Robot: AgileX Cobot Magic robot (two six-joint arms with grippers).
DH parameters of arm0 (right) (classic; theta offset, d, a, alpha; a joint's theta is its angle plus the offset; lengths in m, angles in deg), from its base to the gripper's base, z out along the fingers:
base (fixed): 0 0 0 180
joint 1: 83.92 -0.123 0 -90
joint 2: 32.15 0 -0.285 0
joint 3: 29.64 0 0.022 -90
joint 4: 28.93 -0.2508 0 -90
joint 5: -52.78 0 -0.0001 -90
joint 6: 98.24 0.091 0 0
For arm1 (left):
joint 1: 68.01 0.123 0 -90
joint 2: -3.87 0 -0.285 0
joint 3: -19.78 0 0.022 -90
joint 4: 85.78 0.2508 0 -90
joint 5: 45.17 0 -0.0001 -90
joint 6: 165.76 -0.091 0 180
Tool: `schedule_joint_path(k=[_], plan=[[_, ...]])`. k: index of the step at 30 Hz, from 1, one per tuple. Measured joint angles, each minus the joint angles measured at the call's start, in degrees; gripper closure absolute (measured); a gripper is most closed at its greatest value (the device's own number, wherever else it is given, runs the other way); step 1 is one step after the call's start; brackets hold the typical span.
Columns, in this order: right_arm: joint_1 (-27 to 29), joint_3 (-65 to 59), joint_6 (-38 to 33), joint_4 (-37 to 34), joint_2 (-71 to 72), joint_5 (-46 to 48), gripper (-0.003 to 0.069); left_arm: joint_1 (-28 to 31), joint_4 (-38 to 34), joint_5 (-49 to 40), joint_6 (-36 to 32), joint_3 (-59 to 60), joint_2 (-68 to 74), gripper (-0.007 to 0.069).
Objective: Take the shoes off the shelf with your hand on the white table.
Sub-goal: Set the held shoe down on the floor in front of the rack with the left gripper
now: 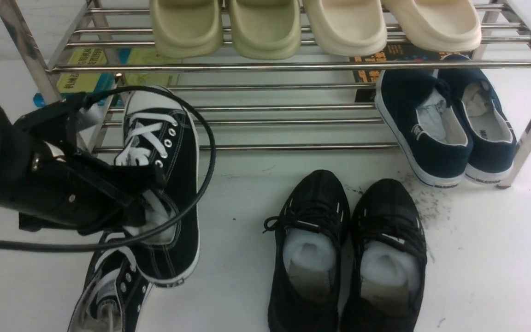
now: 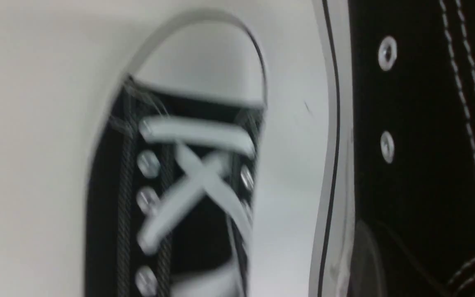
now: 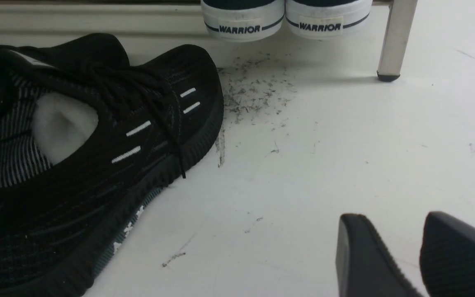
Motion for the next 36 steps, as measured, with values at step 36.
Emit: schedule_joint_path(k=[36], plan=[[0.0, 0.0, 0.0, 0.0, 0.0, 0.0, 0.0421, -21.1, 18.1, -2.6, 25.8, 2.9, 5.9, 0.0614]])
